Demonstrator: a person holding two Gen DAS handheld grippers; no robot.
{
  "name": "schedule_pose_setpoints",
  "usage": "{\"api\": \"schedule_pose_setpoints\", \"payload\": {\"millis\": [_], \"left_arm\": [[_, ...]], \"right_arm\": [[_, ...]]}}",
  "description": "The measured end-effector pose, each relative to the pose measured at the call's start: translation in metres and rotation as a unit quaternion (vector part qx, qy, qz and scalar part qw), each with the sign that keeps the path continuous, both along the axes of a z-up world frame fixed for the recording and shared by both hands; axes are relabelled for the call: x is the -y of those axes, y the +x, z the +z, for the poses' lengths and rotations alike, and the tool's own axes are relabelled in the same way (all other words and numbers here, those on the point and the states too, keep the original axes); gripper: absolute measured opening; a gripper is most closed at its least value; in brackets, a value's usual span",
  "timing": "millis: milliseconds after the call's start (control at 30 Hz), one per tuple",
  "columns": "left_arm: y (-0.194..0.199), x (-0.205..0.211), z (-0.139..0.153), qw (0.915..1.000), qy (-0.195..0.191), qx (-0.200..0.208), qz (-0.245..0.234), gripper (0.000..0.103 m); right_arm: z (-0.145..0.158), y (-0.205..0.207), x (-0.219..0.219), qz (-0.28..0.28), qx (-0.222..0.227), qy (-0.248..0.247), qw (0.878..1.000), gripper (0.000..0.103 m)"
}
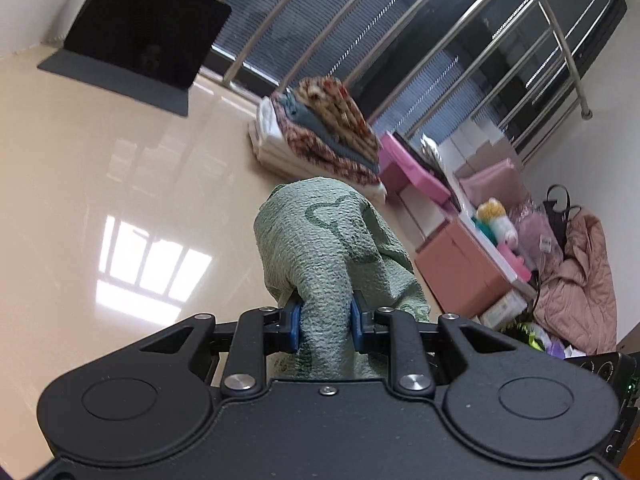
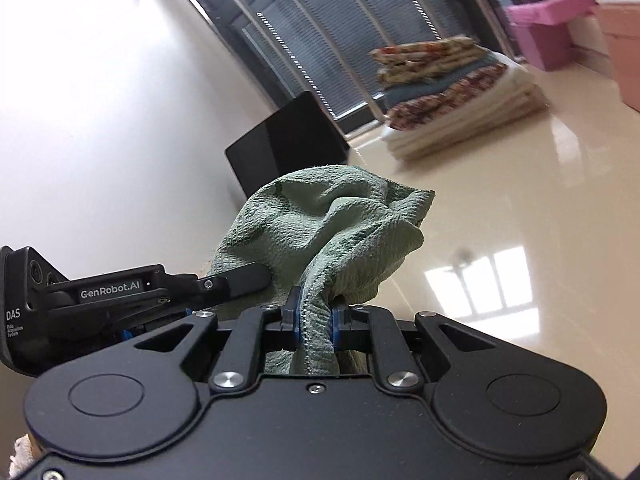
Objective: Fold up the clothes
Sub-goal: 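Carry the bundle with both grippers beside the stack of folded clothes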
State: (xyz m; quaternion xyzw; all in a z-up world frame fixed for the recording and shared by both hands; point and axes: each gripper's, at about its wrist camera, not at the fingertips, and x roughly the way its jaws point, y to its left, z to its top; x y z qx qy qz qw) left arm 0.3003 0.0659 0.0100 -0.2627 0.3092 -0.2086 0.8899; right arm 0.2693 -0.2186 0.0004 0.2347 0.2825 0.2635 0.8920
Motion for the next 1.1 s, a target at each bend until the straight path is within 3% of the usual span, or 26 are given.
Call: {"api": "schedule_pose_setpoints", "payload": {"millis": [300,567,867,1100], "left_arm": [[0.031,-0.029,0.030,0.9994,0.007,0.029,0.020,0.023],[0.095,-0.047,0.042,0.9982,0.014,0.044,0.037,0.023],[0.190,-0.062,0.042,0.9975,0.020,0.048,0.047,0.023],[0.277,-0.068,0.013,0.9980,-0.001,0.042,0.046,0.023]], "right_arm": [[0.028,0.044,-0.037,0.025,0.028,-0.006,0.999,0.013],[0.050,0.106,-0.068,0.039,0.054,-0.005,0.998,0.014],[0.039,0.210,-0.091,0.038,0.052,-0.005,0.998,0.014],[0.017,0.293,-0.111,0.013,0.061,-0.036,0.997,0.014]]}}
